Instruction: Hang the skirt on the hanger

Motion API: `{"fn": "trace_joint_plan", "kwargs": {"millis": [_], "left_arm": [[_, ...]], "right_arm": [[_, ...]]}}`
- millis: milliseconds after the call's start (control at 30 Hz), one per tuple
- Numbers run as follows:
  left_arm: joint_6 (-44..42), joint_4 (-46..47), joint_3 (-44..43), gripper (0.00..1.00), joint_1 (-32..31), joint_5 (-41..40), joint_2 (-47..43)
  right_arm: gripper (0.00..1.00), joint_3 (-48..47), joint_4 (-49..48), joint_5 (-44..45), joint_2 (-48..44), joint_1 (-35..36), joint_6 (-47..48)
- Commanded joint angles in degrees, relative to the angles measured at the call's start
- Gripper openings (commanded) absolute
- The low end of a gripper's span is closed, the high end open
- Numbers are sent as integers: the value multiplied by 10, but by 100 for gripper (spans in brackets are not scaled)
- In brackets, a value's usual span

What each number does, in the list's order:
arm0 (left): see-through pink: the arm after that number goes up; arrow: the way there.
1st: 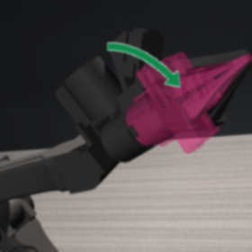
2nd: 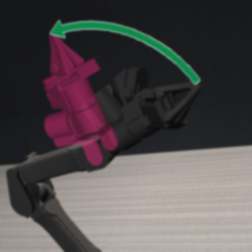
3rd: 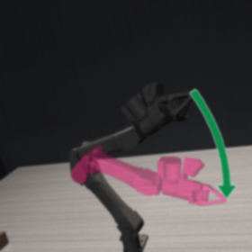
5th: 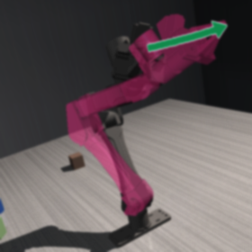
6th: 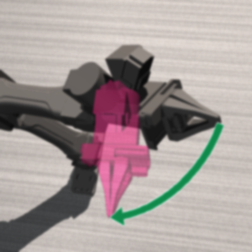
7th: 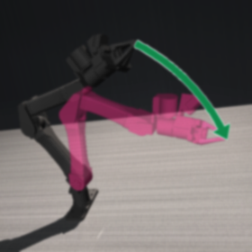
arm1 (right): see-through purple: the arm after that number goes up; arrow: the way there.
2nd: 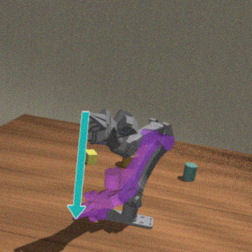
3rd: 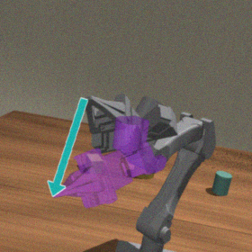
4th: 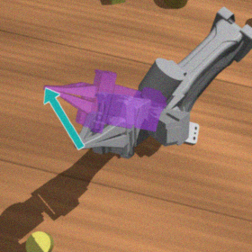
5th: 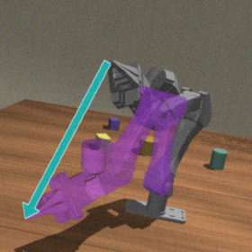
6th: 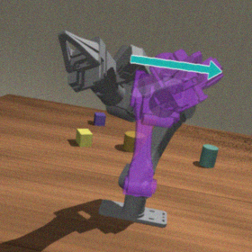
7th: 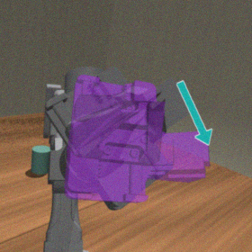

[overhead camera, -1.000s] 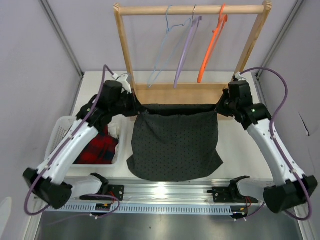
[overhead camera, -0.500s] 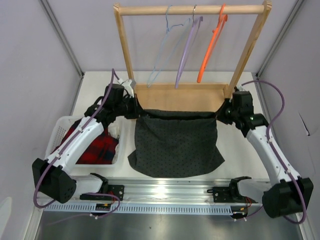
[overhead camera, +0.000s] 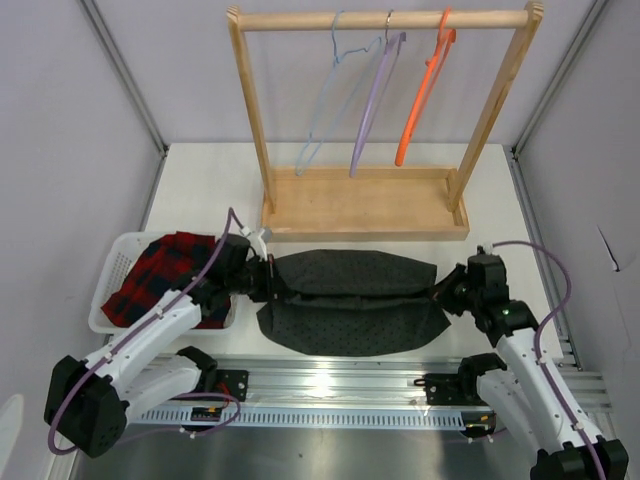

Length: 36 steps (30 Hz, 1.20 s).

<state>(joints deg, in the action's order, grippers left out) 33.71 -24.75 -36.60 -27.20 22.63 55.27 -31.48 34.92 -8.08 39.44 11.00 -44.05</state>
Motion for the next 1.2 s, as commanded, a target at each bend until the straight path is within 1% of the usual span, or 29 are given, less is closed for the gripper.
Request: {"fn": "trace_joint_plan", "kwargs": {"millis": [0,67,100,133,167,233,267,300,367,400,467,533,633,667,733,767,800,867,900,967,1000,1067,1100,1133,1167], "left_arm": [[57,26,40,0,-33,-36,-6],[66,24,49,0,-48,-50,-7],[71,25,50,12,-51,-59,-11],[79,27,57,14,-54,-58,-15],[80,27,57,24,-56,-63,-29],[78,19,53,42,-58,-65,-43],[74,11,50,47,-57,-62,-48],[64,5,42,51,-58,-54,-53],[51,-16,26,54,-57,-48,-60],[36,-24,15,59,-57,-48,-63],[20,-42,-9,61,-57,-44,-79],[0,-65,-24,62,-57,-48,-96],[-24,-84,-70,63,-58,-58,-111],[-31,-90,-113,63,-58,-69,-112],[-47,-110,-164,64,-58,-106,-112],[-56,-108,-195,67,-58,-129,-111],[-72,-101,-213,67,-57,-144,-106],[-88,-88,-299,68,-57,-170,-79],[-101,-80,-321,68,-57,-177,-68],[-113,-51,-399,68,-57,-196,-45],[-133,-43,-418,68,-57,-222,-16],[-152,-19,-490,70,-57,-260,12],[-179,-4,-504,71,-57,-261,39],[-197,28,-531,72,-57,-255,55],[-230,40,-562,73,-57,-251,72]], "right_arm": [[0,66,-17,-3,-26,-5,-70],[1,83,-21,-18,-32,-5,-81],[11,88,-21,-19,-38,-3,-84],[19,94,-18,-17,-51,0,-85],[34,93,-3,-7,-60,1,-83],[41,82,11,2,-87,1,-77],[44,76,24,11,-94,2,-75],[50,71,28,12,-99,2,-74],[55,49,40,13,-108,2,-64],[60,43,44,10,-110,4,-60],[62,20,62,18,-117,5,-49],[64,6,66,17,-122,4,-44],[65,-19,58,16,-118,4,-42],[65,-28,51,17,-104,5,-39],[64,-65,44,18,-83,5,-28],[64,-80,32,18,-70,5,-24],[62,-107,23,17,-46,5,-17],[61,-135,2,15,-17,5,-10],[60,-149,0,16,-3,5,-5],[59,-181,-4,19,28,6,5],[59,-188,-7,18,37,5,8],[58,-198,-20,11,41,6,10],[58,-200,-26,8,42,6,10],[58,-202,-34,4,44,6,9],[58,-204,-37,-1,46,6,10]]}}
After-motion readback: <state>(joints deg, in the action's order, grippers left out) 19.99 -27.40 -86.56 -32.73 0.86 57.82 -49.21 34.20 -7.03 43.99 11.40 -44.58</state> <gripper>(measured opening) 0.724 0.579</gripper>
